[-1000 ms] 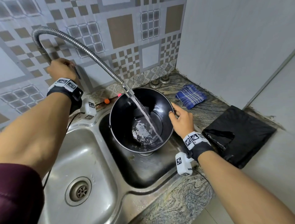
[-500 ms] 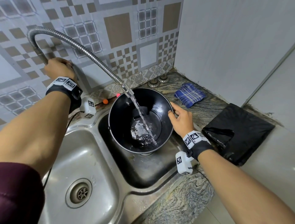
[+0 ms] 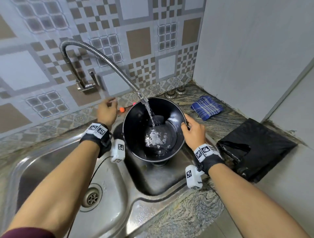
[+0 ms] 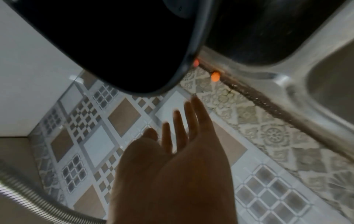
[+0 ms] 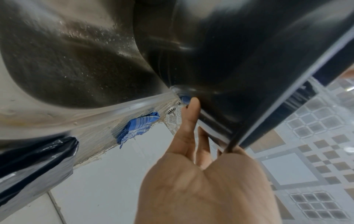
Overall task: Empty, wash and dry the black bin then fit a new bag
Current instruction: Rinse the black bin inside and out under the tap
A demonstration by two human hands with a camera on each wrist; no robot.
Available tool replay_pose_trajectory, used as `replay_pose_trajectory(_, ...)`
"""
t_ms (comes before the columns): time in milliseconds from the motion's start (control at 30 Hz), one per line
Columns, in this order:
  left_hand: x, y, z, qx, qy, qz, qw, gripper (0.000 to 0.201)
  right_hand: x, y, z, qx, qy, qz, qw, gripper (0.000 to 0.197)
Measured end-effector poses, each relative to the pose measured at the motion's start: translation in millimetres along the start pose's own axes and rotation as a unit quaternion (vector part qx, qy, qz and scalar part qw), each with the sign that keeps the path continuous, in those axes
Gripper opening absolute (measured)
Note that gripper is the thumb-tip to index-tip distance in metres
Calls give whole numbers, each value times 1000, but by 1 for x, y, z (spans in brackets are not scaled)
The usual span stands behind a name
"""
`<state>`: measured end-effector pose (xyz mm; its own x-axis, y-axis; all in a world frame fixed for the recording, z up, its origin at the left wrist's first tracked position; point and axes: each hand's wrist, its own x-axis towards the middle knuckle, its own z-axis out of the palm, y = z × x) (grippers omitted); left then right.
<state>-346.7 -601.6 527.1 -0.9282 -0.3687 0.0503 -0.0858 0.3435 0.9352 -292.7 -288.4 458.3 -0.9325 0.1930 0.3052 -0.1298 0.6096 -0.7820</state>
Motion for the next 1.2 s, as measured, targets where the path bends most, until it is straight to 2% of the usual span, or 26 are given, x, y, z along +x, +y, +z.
replay_pose_trajectory(67,-30,-12,7,-26,-83,-28,996,44,-3,-1,-4,-3,-8,-2,1000,42)
replay_pose_trajectory(100,-43,-14,9,-30,-102,-36,994,41,-2,-2,-6,1,-14,-2,1000,42)
replay_pose_trajectory(167,-68,-18,14,-43,-102,-39,993,20,-3,-3,-11,12,-24,-2,1000,42)
replay_pose_trajectory(200,-76,-22,16,-44,-101,-40,993,15,-3,-4,-14,11,-29,-6,999,42)
replay_pose_trajectory(267,-97,-25,18,-21,-111,-77,991,28,-2,-3,-17,15,-42,-8,999,42)
replay_pose_trajectory(333,-119,-24,22,-1,-119,-141,983,34,-1,-2,-19,36,-52,9,998,43)
replay_pose_trajectory(433,-145,-26,31,-64,-100,-187,975,43,-1,3,-18,50,-73,18,996,44)
replay_pose_trajectory(567,-158,-29,35,-110,-39,-184,976,51,-1,12,-18,59,-104,9,993,45)
replay_pose_trajectory(800,-149,-34,26,-22,13,-137,990,54,11,15,-31,6,-185,-2,983,41)
replay_pose_trajectory(933,-135,-33,18,28,-9,-113,993,57,24,6,-32,-10,-235,-13,972,50)
replay_pose_trajectory(1033,-131,-19,18,34,-23,-94,995,56,26,3,-31,7,-255,6,967,57)
replay_pose_trajectory(1200,-120,-7,21,50,-53,-68,995,57,17,15,-31,61,-216,10,974,51)
